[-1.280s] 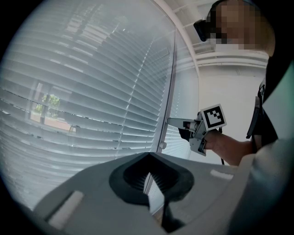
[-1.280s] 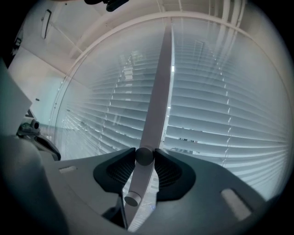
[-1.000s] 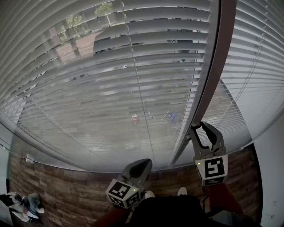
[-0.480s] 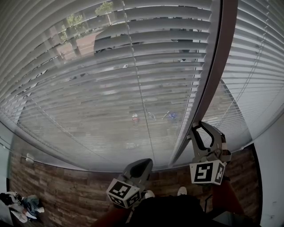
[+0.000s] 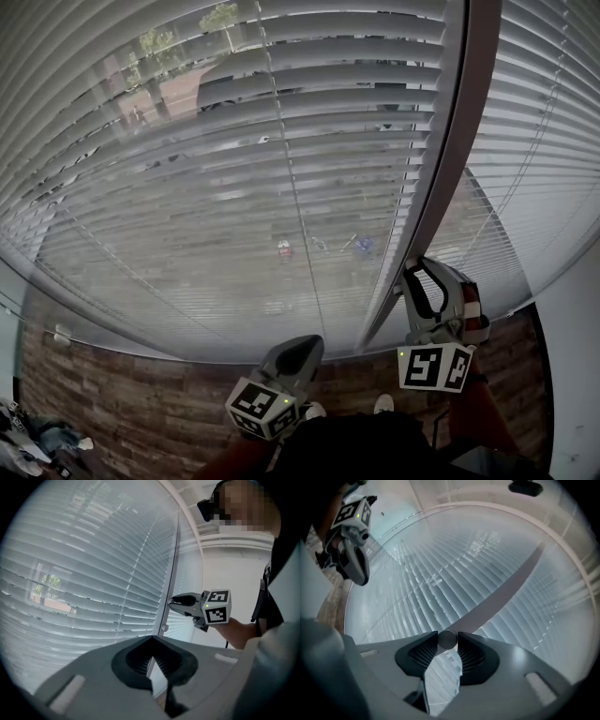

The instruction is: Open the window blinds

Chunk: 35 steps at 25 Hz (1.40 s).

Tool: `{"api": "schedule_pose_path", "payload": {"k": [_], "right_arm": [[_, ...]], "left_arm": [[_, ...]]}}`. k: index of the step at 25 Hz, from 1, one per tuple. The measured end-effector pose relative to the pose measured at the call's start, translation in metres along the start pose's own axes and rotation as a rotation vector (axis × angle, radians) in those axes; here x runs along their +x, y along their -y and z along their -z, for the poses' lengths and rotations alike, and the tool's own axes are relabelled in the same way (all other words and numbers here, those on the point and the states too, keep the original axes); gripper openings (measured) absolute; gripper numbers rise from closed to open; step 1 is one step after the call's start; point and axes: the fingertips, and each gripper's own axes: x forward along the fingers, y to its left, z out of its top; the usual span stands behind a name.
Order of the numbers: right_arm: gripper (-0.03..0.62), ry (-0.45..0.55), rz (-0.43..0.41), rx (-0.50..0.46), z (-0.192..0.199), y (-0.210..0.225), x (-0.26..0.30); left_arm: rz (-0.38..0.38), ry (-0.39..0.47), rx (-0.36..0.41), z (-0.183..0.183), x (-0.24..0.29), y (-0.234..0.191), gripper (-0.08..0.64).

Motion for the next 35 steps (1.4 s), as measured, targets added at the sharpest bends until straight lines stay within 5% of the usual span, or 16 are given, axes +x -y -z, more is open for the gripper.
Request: {"api": "schedule_pose_path", "payload": {"k": [5, 9, 21, 35], "right_arm": [[0.190, 0.140, -0.024, 0.544, -0.010, 0.013, -0.010], [0.190, 0.167, -0.061, 0.718, -0.004, 0.015, -0.011], [0.168, 0.120, -0.091, 0.799, 0.006, 0.008, -0.003], [0.152, 0.111, -0.083, 0.731, 0.007, 0.007, -0.001]], "left_arm": [[0.000, -0.005, 0.003, 0.001, 0.000, 0.001, 0.001], [0.012, -0.009, -0.002, 0.002, 0.000, 0.004, 0.002], [0.009, -0.014, 0.003, 0.002, -0.002, 0.004, 0.002], [0.003, -0.010, 0.002, 0.002, -0.001, 0.002, 0.001]]}}
